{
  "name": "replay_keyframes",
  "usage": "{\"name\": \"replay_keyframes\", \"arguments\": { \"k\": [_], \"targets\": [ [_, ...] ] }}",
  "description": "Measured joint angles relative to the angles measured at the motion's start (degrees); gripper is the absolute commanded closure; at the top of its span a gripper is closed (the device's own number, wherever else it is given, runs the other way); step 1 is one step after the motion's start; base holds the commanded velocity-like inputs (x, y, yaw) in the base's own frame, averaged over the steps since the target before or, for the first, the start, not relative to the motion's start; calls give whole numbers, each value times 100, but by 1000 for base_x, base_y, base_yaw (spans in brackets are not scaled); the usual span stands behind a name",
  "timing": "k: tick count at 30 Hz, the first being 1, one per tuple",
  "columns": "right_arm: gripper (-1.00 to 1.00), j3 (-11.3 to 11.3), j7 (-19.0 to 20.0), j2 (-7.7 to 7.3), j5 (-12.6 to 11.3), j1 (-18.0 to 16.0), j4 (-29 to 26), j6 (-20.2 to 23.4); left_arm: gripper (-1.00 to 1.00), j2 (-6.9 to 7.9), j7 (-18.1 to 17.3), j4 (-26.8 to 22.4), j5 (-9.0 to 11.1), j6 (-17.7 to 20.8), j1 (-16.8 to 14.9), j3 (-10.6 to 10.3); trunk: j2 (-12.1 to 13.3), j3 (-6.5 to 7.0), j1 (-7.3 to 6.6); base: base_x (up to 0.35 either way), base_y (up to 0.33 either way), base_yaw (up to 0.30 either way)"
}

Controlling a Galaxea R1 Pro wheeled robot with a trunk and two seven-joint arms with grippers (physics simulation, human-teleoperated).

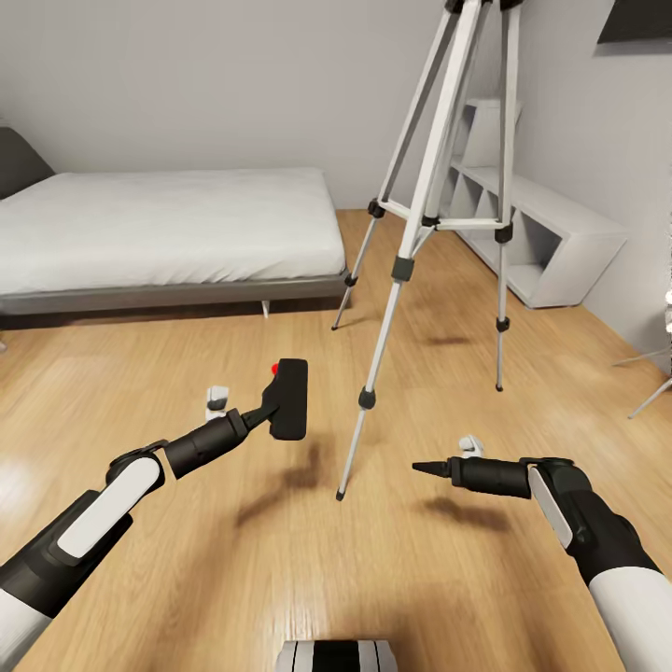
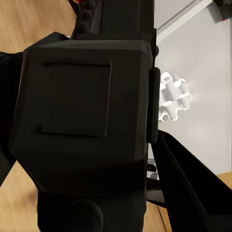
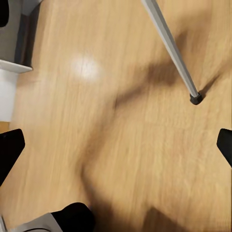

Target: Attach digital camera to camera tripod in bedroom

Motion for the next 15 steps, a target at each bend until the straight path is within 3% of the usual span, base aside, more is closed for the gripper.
{"name": "replay_keyframes", "arguments": {
  "k": [15],
  "targets": [
    [-100, 3, -1, 21, -32, 0, -9, 9, 100, -76, 10, 28, 15, 0, 0, 7, 20, 333, -39, 0, 0, 0]
  ]
}}
